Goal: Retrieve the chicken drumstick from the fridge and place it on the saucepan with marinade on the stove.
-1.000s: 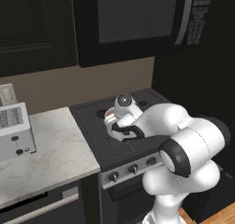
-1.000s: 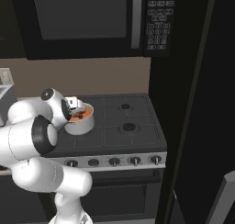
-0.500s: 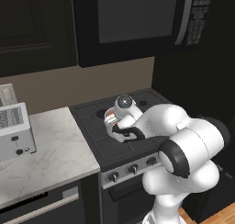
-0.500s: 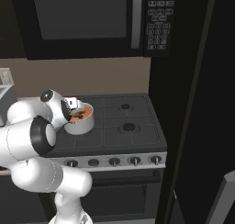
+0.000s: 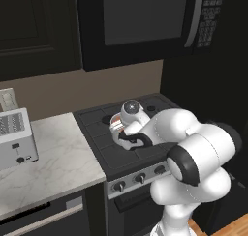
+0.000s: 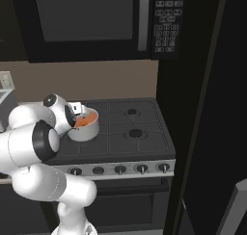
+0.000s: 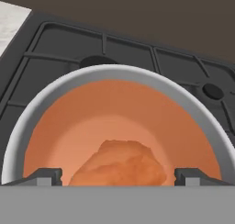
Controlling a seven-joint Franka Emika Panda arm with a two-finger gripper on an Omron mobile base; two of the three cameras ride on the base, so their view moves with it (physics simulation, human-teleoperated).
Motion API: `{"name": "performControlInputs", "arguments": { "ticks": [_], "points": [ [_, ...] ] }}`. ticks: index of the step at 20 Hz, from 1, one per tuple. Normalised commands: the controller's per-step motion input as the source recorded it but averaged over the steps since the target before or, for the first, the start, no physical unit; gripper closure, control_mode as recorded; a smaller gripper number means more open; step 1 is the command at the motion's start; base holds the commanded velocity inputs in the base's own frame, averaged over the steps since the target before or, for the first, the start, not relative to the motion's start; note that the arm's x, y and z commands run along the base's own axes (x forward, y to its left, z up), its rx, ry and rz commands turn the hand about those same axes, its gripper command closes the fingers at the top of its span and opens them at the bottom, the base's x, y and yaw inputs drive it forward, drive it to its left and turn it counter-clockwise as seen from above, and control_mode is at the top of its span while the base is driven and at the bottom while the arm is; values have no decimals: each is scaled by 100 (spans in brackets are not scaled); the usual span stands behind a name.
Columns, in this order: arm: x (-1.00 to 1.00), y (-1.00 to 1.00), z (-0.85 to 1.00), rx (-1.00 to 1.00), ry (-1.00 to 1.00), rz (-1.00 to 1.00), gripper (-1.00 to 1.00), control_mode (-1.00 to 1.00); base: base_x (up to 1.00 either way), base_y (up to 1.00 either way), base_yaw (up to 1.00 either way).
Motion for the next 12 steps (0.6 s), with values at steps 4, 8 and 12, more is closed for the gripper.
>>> {"name": "performControlInputs", "arguments": {
  "ticks": [4, 8, 12],
  "points": [
    [2, 0, 0, 0, 2, 0, -100, -100, 0, 0, 0],
    [0, 0, -6, 0, 12, 0, -100, -100, 0, 0, 0],
    [0, 0, 18, 2, 0, -1, -100, -100, 0, 0, 0]
  ]
}}
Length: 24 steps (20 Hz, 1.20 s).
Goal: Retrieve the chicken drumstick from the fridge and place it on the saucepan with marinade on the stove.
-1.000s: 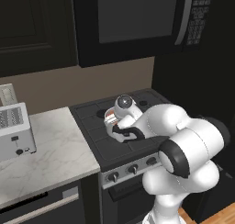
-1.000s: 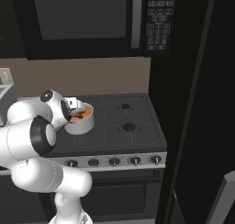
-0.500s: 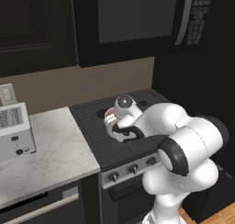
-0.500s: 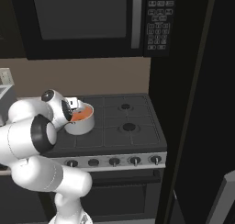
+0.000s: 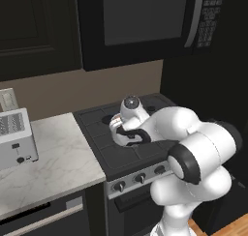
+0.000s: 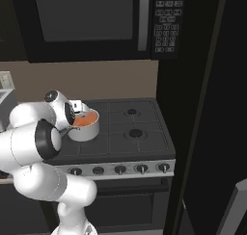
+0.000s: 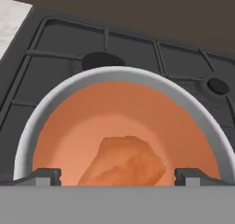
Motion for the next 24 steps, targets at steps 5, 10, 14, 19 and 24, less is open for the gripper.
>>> {"name": "performControlInputs", "arguments": {
  "ticks": [5, 10, 14, 19, 24],
  "points": [
    [-64, 2, 95, 1, -16, -4, -100, -100, 0, 0, 0],
    [-99, 1, 100, 1, -18, -5, -100, -100, 0, 0, 0],
    [-100, 0, 97, 8, -3, -7, -100, -100, 0, 0, 0],
    [-100, 0, 79, 6, 1, -3, -100, -100, 0, 0, 0],
    [-100, 8, 14, 0, 11, -2, -100, -100, 0, 0, 0]
  ]
}}
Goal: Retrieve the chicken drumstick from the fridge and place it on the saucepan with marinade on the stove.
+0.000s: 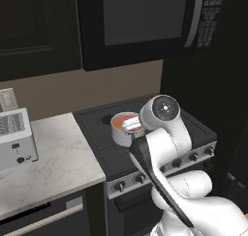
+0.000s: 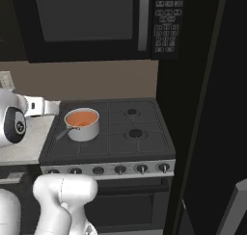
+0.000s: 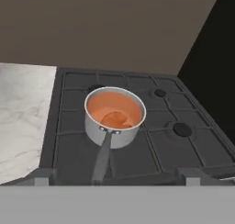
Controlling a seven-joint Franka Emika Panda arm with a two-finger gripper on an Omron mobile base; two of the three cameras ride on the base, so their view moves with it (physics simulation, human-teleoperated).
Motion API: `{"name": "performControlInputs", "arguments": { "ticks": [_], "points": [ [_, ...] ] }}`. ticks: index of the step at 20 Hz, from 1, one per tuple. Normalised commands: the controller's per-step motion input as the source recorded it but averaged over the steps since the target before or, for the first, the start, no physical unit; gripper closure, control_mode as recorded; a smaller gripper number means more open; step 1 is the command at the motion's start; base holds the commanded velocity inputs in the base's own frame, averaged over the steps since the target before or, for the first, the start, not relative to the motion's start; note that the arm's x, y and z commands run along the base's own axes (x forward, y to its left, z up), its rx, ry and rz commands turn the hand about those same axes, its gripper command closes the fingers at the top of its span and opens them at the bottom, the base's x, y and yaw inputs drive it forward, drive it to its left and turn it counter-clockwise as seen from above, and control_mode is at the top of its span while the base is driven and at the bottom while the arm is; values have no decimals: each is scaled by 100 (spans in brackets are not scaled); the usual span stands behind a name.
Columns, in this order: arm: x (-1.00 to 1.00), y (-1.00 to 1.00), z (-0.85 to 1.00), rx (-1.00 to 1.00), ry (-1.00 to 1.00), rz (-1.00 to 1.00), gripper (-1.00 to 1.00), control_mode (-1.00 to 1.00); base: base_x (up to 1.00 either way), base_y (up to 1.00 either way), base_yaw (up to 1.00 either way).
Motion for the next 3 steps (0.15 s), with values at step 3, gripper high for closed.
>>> {"name": "performControlInputs", "arguments": {
  "ticks": [3],
  "points": [
    [-100, 14, -9, 0, -7, 0, -100, -100, 0, 0, 0]
  ]
}}
